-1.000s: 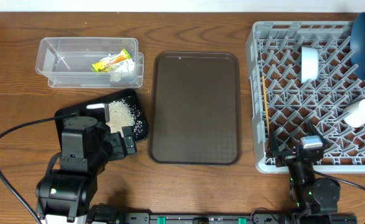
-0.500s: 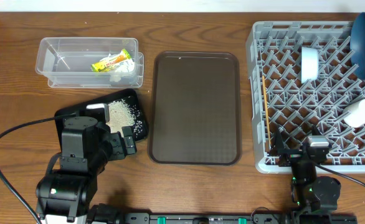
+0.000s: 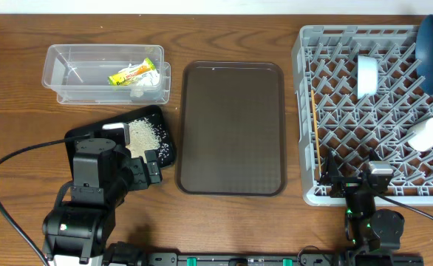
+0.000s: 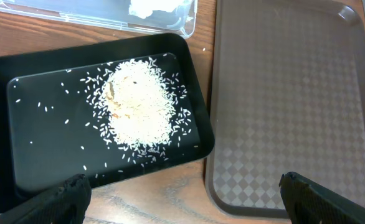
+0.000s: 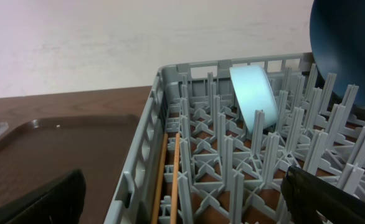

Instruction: Sort waste into correct bins and load items into the dishwasher rack

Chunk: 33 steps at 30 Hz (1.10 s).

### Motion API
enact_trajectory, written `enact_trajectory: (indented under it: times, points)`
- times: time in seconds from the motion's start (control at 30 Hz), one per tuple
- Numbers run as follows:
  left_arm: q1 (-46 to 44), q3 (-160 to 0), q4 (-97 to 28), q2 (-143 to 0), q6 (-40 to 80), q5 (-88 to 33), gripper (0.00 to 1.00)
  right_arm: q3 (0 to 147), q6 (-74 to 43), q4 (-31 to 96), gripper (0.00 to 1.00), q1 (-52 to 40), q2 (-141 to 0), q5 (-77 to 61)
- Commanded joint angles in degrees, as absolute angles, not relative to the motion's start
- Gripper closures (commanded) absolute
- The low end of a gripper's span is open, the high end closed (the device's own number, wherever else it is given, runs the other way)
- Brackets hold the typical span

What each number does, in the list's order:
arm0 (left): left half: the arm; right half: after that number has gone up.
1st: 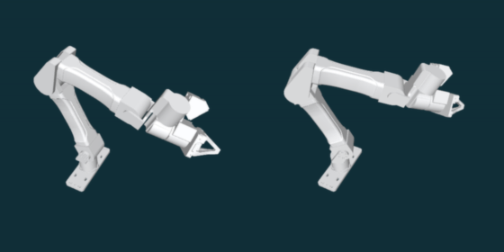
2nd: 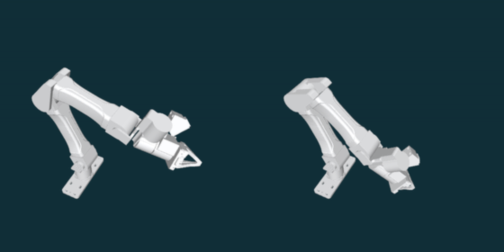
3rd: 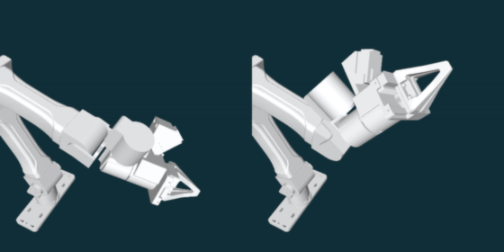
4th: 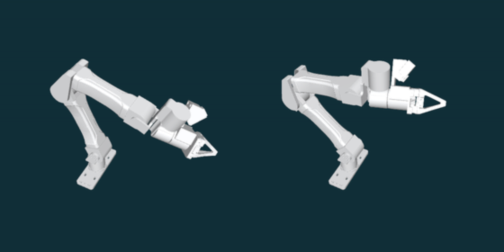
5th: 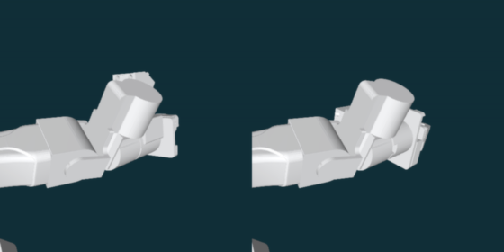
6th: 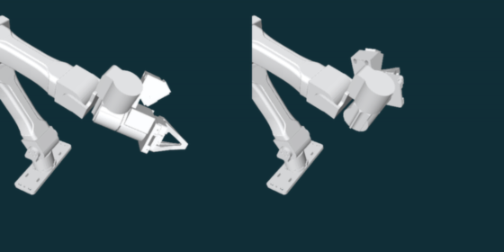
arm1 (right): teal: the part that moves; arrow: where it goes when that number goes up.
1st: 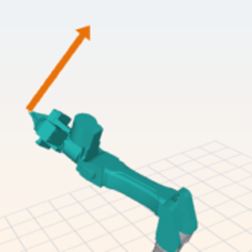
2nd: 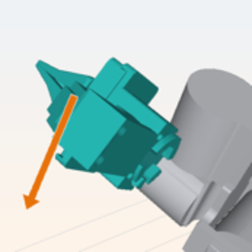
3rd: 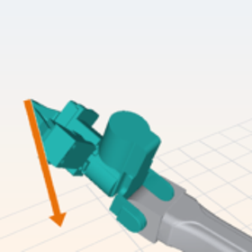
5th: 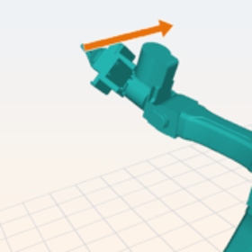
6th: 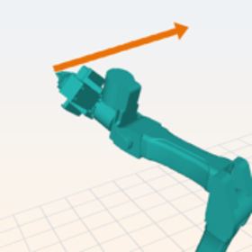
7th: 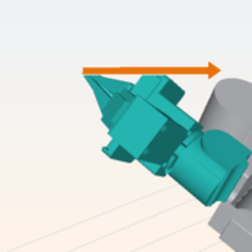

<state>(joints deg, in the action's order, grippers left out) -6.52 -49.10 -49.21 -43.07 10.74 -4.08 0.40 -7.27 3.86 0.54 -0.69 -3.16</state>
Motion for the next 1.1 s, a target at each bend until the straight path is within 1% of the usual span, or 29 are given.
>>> enact_trajectory:
  times: [0.0,1.07]
  points:
    - [-6.4,-48.9,-49.2,-43.1,11.5,-3.4,0.0,0.3,-8.3,4.1,0.01,1.1,-0.3,-3.2]
    - [-6.4,-48.9,-50.0,-42.2,11.2,-3.2,0.01,0.3,-8.3,4.1,0.01,1.1,-0.3,-3.2]
